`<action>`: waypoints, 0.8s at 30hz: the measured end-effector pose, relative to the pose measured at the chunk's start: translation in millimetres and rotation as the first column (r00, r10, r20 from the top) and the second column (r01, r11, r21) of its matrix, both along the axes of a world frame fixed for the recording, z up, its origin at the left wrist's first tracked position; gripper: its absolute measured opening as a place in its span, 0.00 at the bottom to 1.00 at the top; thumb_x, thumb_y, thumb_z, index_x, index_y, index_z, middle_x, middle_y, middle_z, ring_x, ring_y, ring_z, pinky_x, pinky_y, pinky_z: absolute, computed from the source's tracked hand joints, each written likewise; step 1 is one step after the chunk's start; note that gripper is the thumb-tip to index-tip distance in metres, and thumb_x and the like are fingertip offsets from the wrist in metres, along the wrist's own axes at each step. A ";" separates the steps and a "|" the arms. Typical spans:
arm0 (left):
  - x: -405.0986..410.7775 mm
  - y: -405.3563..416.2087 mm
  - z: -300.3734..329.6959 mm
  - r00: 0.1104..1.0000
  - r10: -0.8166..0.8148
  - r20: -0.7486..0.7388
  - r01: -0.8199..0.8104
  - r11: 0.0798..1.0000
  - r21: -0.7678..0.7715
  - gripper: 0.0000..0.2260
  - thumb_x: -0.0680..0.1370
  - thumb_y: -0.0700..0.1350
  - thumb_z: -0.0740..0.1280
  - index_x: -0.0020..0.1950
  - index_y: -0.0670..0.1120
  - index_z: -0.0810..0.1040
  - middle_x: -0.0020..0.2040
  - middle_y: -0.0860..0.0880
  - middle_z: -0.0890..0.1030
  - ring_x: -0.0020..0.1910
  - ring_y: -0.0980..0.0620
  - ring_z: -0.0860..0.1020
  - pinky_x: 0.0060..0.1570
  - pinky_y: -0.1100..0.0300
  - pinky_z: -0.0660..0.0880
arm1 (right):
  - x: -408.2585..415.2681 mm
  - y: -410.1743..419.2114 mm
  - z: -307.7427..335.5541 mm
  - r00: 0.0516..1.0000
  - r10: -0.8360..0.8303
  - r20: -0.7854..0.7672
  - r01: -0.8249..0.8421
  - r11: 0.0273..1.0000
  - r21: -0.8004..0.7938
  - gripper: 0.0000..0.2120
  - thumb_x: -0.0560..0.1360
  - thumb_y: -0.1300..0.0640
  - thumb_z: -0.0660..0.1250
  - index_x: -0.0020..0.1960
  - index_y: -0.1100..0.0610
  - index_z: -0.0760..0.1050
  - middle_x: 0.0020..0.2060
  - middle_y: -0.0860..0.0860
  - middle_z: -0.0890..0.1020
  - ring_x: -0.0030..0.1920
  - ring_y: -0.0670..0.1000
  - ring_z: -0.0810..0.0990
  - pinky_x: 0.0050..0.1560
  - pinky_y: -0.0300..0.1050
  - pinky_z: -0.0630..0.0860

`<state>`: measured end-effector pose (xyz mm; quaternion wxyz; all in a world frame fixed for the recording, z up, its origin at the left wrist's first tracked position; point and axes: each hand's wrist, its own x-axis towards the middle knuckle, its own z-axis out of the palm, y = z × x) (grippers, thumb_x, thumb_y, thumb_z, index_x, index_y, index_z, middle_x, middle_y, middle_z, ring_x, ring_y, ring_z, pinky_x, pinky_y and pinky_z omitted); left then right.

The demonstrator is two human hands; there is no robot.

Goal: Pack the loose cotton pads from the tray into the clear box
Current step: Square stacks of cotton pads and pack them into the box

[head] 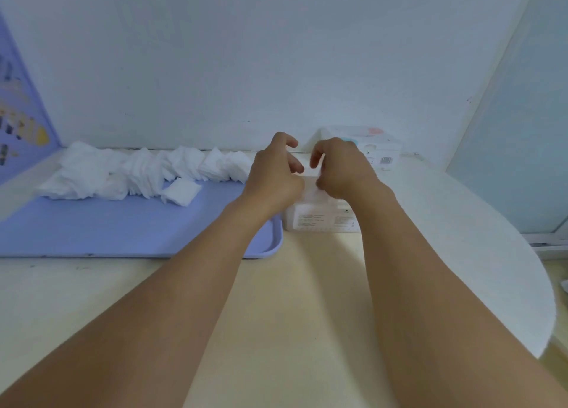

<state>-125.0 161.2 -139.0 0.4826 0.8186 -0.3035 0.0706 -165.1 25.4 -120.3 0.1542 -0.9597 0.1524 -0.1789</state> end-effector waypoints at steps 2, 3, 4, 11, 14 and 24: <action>4.7 14.9 5.2 0.999 0.032 0.020 -0.030 0.997 -0.070 0.17 0.75 0.36 0.69 0.61 0.49 0.73 0.47 0.52 0.83 0.50 0.53 0.81 0.48 0.61 0.77 | 0.2 5.7 2.5 1.000 -0.012 -0.002 0.012 0.997 -0.074 0.15 0.71 0.69 0.70 0.50 0.52 0.76 0.49 0.53 0.80 0.44 0.54 0.80 0.41 0.44 0.74; 8.2 26.1 10.4 0.999 0.052 0.016 -0.050 0.996 -0.077 0.13 0.75 0.38 0.69 0.58 0.49 0.76 0.46 0.52 0.83 0.47 0.54 0.81 0.44 0.61 0.77 | -1.3 9.8 6.9 1.000 -0.005 0.028 0.008 0.994 -0.109 0.13 0.71 0.66 0.71 0.51 0.52 0.77 0.50 0.51 0.79 0.45 0.53 0.78 0.42 0.44 0.72; 12.9 40.2 16.5 0.998 0.070 0.005 -0.070 0.996 -0.061 0.10 0.76 0.40 0.70 0.56 0.49 0.78 0.45 0.52 0.83 0.44 0.54 0.81 0.40 0.61 0.75 | -3.8 17.2 13.5 0.995 0.020 0.098 -0.007 0.992 -0.124 0.12 0.72 0.63 0.72 0.52 0.52 0.78 0.49 0.50 0.78 0.45 0.52 0.76 0.43 0.44 0.71; 44.2 184.7 12.3 0.887 0.435 0.155 -0.440 0.898 -0.004 0.04 0.74 0.41 0.71 0.48 0.48 0.81 0.39 0.55 0.82 0.40 0.49 0.81 0.45 0.55 0.78 | 8.5 145.2 15.2 0.933 0.343 0.111 -0.361 0.884 0.299 0.09 0.72 0.55 0.73 0.50 0.58 0.83 0.45 0.54 0.85 0.42 0.49 0.81 0.43 0.41 0.75; 52.0 226.6 -10.4 0.828 0.535 0.168 -0.544 0.839 0.006 0.13 0.74 0.38 0.69 0.58 0.47 0.78 0.54 0.50 0.79 0.44 0.48 0.78 0.48 0.56 0.74 | 39.1 175.1 3.2 0.944 0.331 -0.012 -0.321 0.922 0.216 0.24 0.70 0.51 0.76 0.63 0.58 0.76 0.56 0.52 0.81 0.54 0.54 0.79 0.53 0.44 0.75; 67.7 229.2 -31.0 0.904 0.414 0.110 -0.416 0.909 -0.003 0.20 0.71 0.40 0.73 0.63 0.48 0.77 0.54 0.52 0.79 0.44 0.49 0.76 0.48 0.59 0.72 | 84.7 182.6 -29.4 0.966 0.227 -0.121 -0.236 0.969 -0.073 0.15 0.75 0.54 0.67 0.34 0.56 0.65 0.36 0.54 0.74 0.39 0.58 0.73 0.34 0.44 0.63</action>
